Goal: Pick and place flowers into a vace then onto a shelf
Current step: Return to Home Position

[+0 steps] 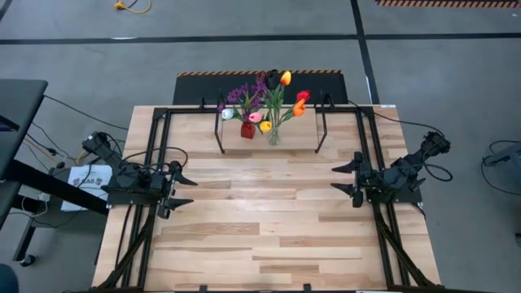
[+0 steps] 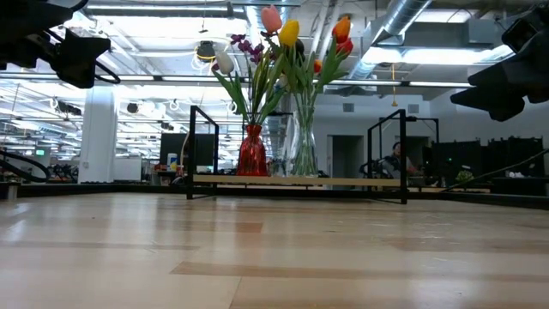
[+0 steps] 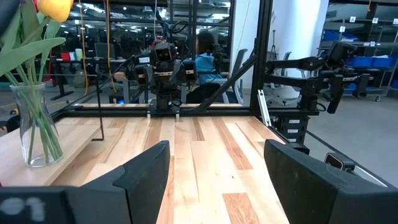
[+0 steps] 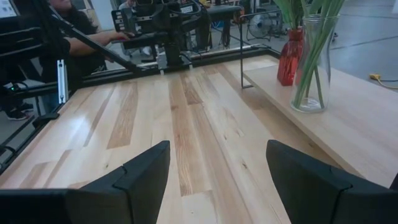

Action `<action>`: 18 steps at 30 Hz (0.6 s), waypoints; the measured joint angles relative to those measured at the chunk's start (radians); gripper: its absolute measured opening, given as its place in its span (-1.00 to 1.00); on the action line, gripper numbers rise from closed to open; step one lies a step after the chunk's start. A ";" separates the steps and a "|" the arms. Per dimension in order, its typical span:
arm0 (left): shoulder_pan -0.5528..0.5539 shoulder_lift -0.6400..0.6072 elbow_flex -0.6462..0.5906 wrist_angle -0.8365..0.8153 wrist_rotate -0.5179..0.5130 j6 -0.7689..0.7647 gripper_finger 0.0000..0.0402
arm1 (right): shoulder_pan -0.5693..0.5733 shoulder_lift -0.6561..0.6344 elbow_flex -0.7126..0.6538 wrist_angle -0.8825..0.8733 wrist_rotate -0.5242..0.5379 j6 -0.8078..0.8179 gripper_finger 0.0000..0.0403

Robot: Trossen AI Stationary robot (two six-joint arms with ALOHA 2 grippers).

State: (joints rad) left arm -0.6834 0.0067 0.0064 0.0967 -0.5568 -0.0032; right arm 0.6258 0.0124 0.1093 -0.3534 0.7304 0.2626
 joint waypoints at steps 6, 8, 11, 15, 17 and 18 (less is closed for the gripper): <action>0.000 0.000 0.000 0.000 0.000 0.014 0.26 | 0.000 0.000 0.000 0.000 0.000 0.000 0.29; 0.000 0.000 0.000 0.000 0.000 0.011 0.26 | 0.000 0.000 0.000 0.000 0.000 0.000 0.29; 0.000 0.000 0.000 0.000 0.000 0.003 0.26 | 0.000 0.000 0.000 0.000 0.000 0.000 0.29; 0.000 0.000 0.000 0.000 0.000 0.011 0.26 | 0.000 0.000 0.000 0.000 0.000 0.000 0.29; 0.000 0.000 0.000 0.000 0.000 0.014 0.26 | 0.000 0.000 0.000 0.000 0.000 0.000 0.29; 0.000 0.000 0.000 0.000 0.000 0.014 0.26 | 0.000 0.000 0.000 0.000 0.000 0.000 0.29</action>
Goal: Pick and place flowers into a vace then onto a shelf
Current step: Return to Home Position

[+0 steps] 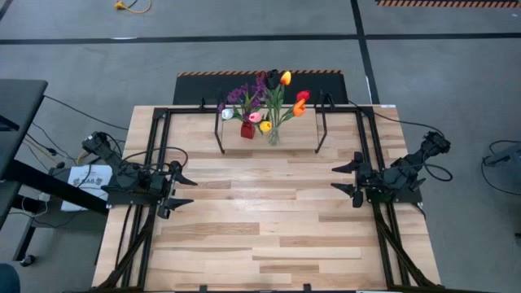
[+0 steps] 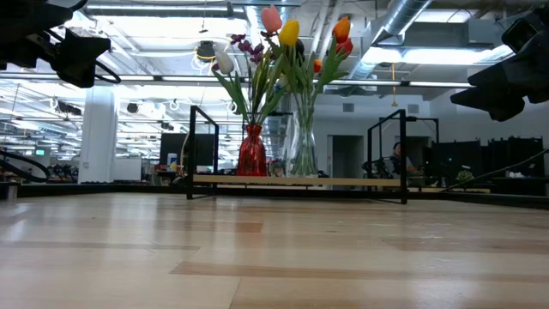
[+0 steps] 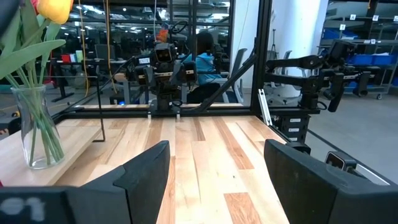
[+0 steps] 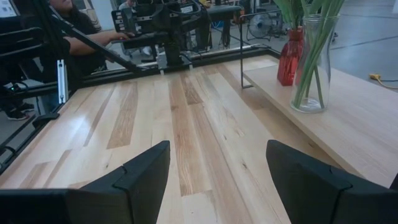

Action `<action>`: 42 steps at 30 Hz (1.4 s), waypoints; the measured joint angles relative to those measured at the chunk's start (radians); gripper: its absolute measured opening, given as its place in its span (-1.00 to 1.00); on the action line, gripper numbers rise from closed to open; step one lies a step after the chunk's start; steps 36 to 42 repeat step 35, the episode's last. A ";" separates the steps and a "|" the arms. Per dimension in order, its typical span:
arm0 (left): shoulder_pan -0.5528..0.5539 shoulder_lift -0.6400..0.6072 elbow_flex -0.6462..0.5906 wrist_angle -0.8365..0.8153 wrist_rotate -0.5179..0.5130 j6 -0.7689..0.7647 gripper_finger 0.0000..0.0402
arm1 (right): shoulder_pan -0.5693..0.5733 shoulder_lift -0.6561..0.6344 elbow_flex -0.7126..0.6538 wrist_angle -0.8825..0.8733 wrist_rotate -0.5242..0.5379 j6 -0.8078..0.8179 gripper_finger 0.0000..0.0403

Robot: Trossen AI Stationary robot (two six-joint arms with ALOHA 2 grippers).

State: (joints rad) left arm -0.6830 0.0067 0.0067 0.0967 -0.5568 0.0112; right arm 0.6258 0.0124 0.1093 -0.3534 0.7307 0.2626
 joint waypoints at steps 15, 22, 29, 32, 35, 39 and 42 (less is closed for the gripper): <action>0.000 0.000 0.000 0.000 0.000 -0.007 0.26 | 0.000 0.000 0.000 0.000 0.000 0.000 0.29; 0.000 0.000 0.000 0.000 0.000 0.000 0.26 | 0.000 0.000 0.000 0.000 0.000 0.000 0.29; 0.000 0.000 0.000 0.000 0.000 0.003 0.26 | 0.000 0.000 0.000 0.000 0.000 0.000 0.29; 0.000 0.000 0.000 0.000 0.000 0.001 0.26 | 0.000 0.000 0.000 0.000 0.000 0.000 0.29; 0.000 0.000 0.000 0.000 0.000 0.006 0.26 | 0.000 0.000 0.000 0.000 0.000 0.000 0.29; 0.000 0.000 0.000 0.000 0.000 0.006 0.26 | 0.000 0.000 0.000 0.000 0.000 0.000 0.29; 0.000 0.000 0.000 0.000 0.000 0.006 0.26 | 0.000 0.000 0.000 0.000 0.000 0.000 0.29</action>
